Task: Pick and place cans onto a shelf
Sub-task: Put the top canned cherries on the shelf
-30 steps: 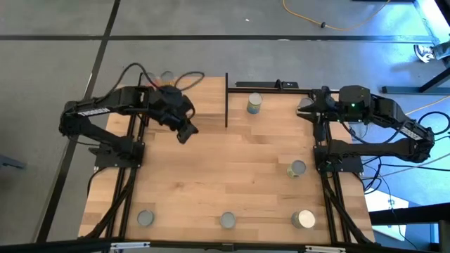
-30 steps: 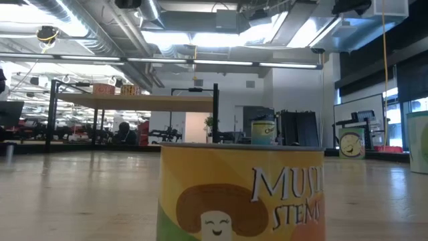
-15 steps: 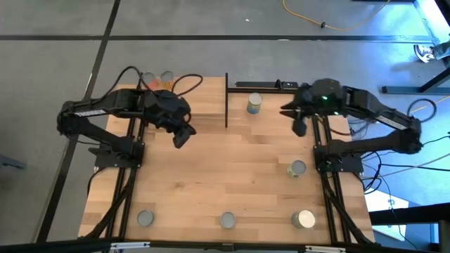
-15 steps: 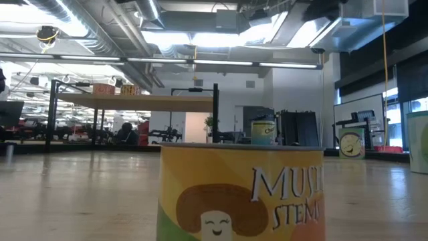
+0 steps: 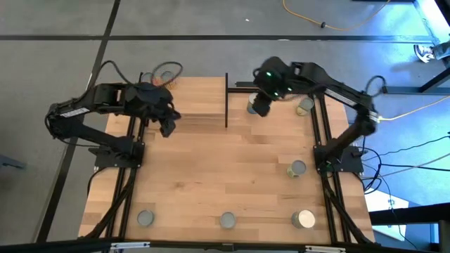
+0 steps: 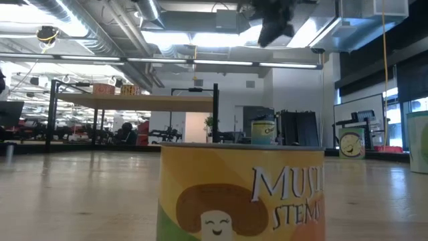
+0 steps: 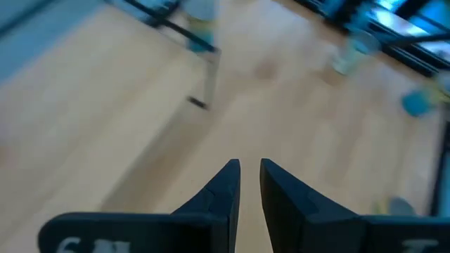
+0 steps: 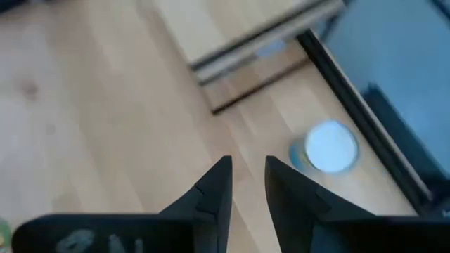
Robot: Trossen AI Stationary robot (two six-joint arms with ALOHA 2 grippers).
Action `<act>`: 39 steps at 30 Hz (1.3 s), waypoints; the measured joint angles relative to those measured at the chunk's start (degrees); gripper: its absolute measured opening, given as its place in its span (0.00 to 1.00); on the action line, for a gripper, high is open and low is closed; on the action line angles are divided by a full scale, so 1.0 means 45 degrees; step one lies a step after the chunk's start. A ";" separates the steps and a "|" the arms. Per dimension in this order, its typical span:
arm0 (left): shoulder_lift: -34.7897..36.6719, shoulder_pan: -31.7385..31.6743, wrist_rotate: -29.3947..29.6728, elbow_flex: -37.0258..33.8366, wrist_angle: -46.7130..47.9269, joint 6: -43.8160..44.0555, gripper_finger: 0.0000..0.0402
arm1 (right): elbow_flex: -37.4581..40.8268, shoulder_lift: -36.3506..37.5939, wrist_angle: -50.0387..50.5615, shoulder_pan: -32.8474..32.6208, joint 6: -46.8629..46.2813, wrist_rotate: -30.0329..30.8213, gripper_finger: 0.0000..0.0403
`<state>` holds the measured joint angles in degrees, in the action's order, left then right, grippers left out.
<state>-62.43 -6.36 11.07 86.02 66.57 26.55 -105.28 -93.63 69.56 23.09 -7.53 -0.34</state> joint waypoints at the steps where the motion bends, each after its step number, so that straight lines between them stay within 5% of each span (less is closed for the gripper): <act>1: 0.0186 -0.0104 0.0280 -0.0005 0.0110 0.0000 0.12 | -0.0308 -0.0384 0.0197 0.0204 -0.0250 -0.0021 0.22; 8: 0.1166 -0.0861 0.0754 0.0000 0.0086 0.0000 0.12 | -0.1456 -0.2530 0.0673 0.1473 -0.1962 -0.0979 0.22; 20: 0.1716 -0.1339 0.1135 0.0000 -0.0036 0.0063 0.12 | -0.1476 -0.4916 0.0764 0.2473 -0.1839 -0.0959 0.22; 39: 0.1715 -0.1334 0.1531 0.0000 -0.0040 0.0082 0.12 | -0.1485 -0.6827 0.0802 0.2881 -0.1181 -0.0618 0.22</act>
<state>-54.72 -12.36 17.96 86.02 66.39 26.91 -111.96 -124.36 73.17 36.05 -12.84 -3.12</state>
